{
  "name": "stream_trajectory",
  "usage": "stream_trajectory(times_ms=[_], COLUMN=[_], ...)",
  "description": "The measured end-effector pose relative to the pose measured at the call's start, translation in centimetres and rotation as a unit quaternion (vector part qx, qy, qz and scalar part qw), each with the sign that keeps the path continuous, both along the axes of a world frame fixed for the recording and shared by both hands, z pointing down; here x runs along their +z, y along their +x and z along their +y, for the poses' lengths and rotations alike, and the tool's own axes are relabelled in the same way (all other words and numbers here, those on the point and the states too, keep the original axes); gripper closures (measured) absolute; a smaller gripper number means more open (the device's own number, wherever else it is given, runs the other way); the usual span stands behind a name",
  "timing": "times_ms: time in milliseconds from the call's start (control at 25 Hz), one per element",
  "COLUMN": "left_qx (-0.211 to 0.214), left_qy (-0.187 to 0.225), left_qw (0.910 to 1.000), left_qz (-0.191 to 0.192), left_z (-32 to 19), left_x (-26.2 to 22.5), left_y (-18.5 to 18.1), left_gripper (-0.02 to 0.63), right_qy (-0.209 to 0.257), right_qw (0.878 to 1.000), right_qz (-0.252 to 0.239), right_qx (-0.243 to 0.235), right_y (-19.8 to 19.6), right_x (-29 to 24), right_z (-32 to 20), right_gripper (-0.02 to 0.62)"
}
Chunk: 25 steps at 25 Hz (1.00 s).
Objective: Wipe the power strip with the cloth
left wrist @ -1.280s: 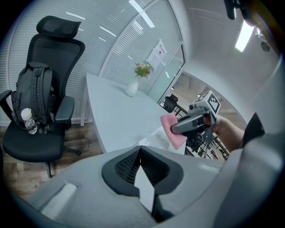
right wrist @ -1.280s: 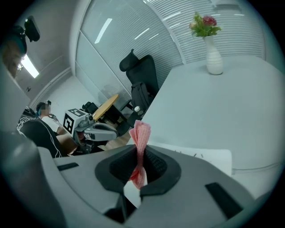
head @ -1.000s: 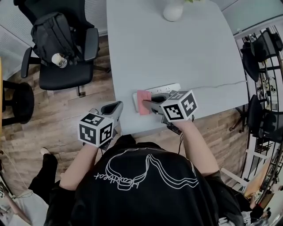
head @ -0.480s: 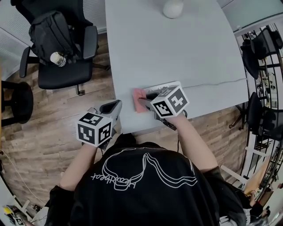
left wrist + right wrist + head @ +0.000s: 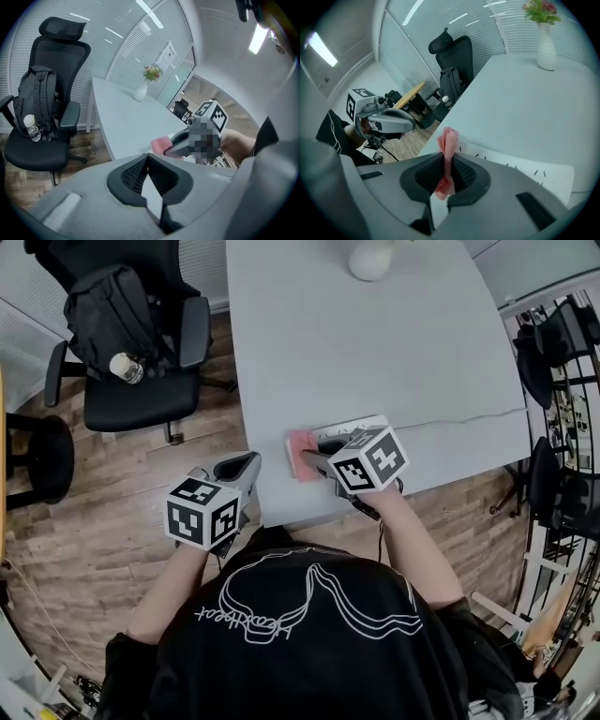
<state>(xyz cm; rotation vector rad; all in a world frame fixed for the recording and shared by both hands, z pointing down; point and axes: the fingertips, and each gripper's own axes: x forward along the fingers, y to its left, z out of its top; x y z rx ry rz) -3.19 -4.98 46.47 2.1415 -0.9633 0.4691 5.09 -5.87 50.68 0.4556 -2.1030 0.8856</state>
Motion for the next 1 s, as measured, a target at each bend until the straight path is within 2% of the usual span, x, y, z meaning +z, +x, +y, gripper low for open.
stream_trajectory(times_ms=[320,520,720,1000], left_qx=[0.014,0.020,0.026,0.022], left_qy=[0.002,0.001,-0.001,-0.003], left_qw=[0.9999,0.9998,0.9996,0.9997], left_qz=[-0.006,-0.009,-0.004,0.007], left_z=[0.1,0.0,0.0,0.4], left_x=[-0.5,-0.3,-0.2,0.0], left_y=[1.1,0.6,0.9,1.6], left_gripper=[0.594,0.594,0.594,0.594], right_qy=[0.002,0.001,0.001,0.004], right_qw=[0.999,0.998,0.998,0.995], right_qz=[0.006,0.002,0.012,0.030], right_qx=[0.034,0.055,0.065,0.097], right_y=[3.8,4.7,5.7,9.2], right_x=[-0.1,0.0,0.1,-0.1], right_z=[-1.0,-1.5,-1.8,-3.0], right_gripper=[0.555,0.555,0.555,0.555])
